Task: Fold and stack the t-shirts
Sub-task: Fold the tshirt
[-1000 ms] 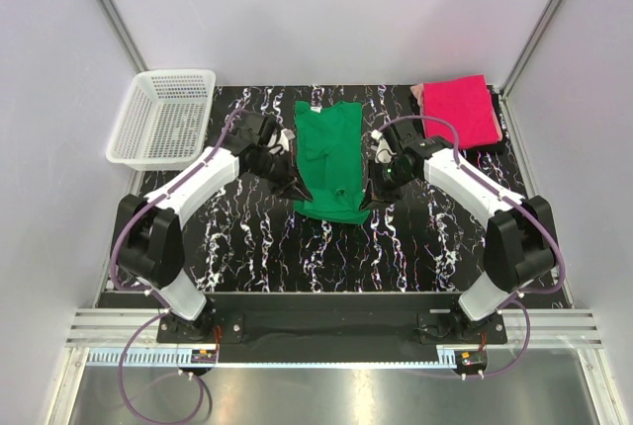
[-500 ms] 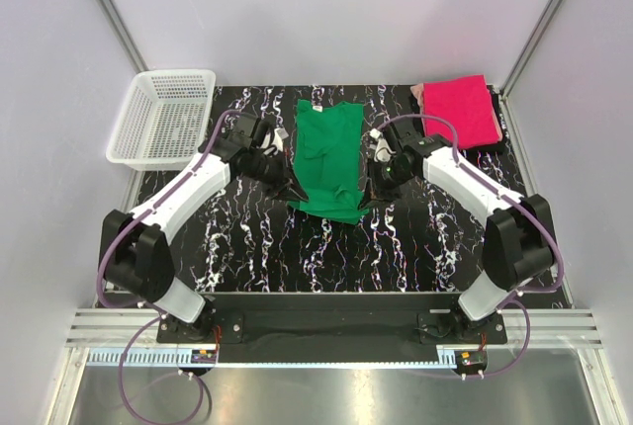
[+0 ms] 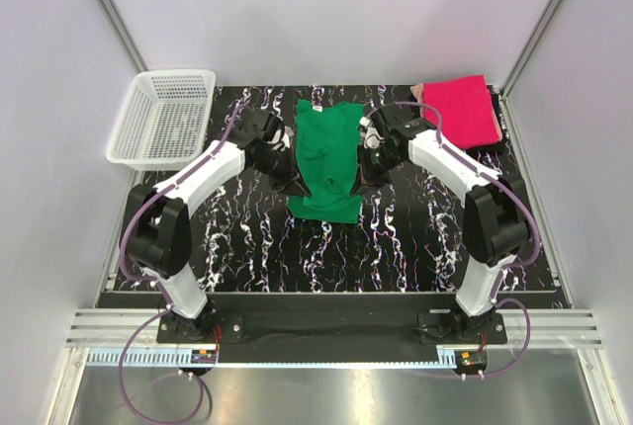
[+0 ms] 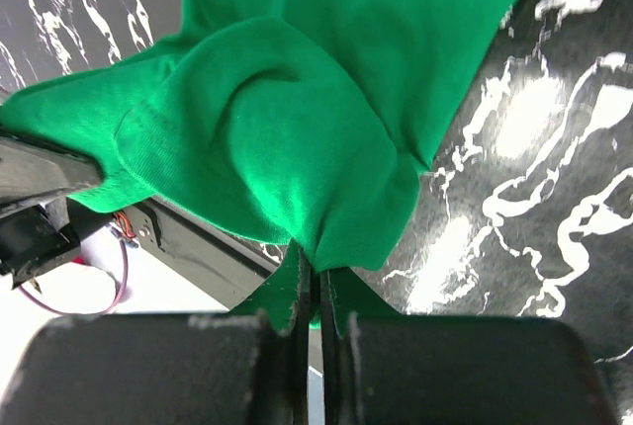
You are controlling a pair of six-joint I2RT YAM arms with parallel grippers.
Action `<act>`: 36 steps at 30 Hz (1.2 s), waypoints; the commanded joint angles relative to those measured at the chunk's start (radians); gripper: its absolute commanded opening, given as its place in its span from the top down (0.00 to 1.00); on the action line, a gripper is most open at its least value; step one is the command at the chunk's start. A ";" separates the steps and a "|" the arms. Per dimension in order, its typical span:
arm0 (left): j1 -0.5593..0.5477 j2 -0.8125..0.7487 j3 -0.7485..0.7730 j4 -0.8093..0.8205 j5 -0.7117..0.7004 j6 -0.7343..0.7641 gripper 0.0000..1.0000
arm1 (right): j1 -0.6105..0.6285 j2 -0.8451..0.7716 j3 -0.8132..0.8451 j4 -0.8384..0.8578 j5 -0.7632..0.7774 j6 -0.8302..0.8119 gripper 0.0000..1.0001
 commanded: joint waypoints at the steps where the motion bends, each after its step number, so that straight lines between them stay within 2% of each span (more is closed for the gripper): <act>1: 0.010 0.017 0.075 0.020 -0.029 0.011 1.00 | -0.016 0.022 0.084 -0.023 0.003 -0.033 1.00; 13: 0.036 0.103 0.156 0.005 -0.085 0.005 1.00 | -0.039 0.101 0.135 -0.034 -0.003 -0.034 1.00; 36: 0.079 0.259 0.263 -0.010 -0.089 0.048 1.00 | -0.068 0.244 0.272 -0.040 -0.005 -0.025 1.00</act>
